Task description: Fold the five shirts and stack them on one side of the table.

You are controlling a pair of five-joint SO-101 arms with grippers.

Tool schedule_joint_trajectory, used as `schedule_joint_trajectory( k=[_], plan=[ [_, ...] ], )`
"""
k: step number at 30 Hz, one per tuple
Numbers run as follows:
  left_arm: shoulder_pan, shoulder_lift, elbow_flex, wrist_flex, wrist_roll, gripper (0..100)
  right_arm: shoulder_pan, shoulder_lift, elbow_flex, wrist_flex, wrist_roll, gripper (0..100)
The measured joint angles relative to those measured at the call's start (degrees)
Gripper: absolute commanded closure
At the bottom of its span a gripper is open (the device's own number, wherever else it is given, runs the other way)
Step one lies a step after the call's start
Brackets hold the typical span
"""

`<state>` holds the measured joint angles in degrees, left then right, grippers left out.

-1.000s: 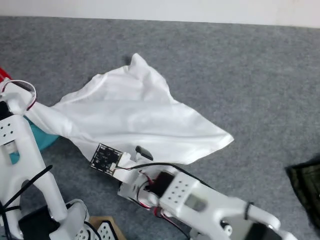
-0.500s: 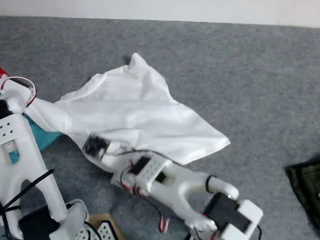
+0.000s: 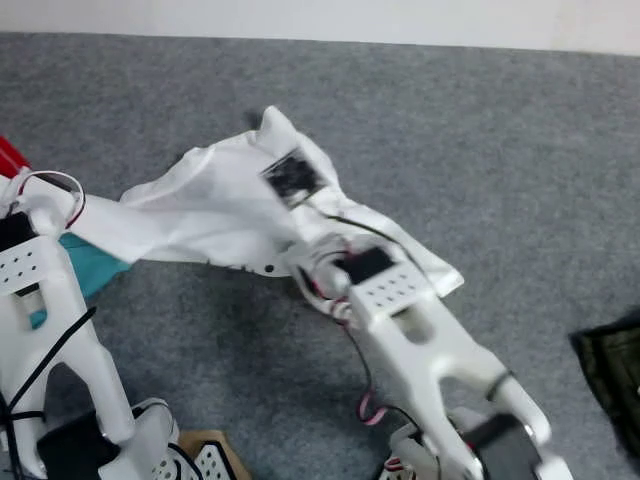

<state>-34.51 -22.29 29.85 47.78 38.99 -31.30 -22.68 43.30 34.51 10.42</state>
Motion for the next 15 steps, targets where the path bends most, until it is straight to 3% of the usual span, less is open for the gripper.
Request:
schedule_joint_trajectory(
  k=[4,10,15],
  plan=[
    [0.97,0.00,0.09,-0.18,0.00,99,3.69,-1.32,1.49,-3.25,-0.44,96.4],
    [2.11,0.00,2.11,-0.18,0.00,99,4.57,4.75,1.41,-5.63,-0.44,65.3],
    [2.99,0.00,3.69,-0.18,-0.09,99,6.77,11.69,-2.20,-6.42,-0.53,67.8]
  ],
)
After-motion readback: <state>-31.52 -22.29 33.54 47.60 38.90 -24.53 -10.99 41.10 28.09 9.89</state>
